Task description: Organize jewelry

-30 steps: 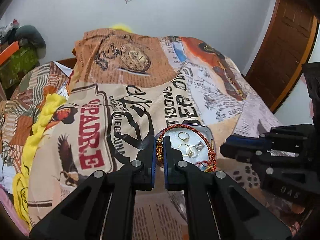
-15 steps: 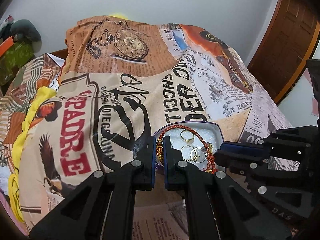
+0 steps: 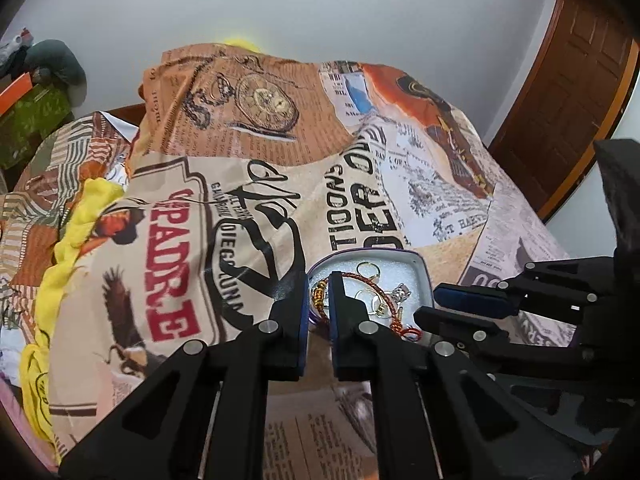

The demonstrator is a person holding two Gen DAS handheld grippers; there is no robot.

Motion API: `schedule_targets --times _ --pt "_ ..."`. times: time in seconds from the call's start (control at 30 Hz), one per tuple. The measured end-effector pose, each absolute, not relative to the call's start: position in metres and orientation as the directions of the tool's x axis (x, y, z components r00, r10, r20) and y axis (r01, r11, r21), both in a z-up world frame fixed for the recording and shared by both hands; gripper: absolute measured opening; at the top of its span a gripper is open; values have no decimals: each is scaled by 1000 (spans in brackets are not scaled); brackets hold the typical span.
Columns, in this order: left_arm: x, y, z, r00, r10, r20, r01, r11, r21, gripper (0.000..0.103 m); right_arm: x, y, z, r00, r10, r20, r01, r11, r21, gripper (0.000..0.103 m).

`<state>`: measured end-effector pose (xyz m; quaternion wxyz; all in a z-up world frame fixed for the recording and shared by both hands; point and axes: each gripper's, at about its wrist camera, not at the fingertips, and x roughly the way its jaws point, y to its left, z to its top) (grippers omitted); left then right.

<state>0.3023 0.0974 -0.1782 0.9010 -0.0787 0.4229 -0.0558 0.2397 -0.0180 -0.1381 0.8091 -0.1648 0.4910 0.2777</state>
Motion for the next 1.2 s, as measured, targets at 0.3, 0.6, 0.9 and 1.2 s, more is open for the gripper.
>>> schedule_targets --times 0.3,0.6,0.9,1.2 --pt "260 95 -127 708 -122 -695 40 990 -132 7 214 -27 -96 447 299 -843 -598 801 -34 17" --pt "180 80 -43 835 -145 -530 88 987 -131 11 157 -60 -11 607 386 -695 -554 832 -22 17" --pt "72 65 27 959 -112 -262 85 990 -110 39 62 -103 68 782 469 -411 -510 860 10 17" --pt "14 52 35 990 -36 -135 26 997 -75 94 -3 -109 84 907 376 -188 -390 920 -43 76"
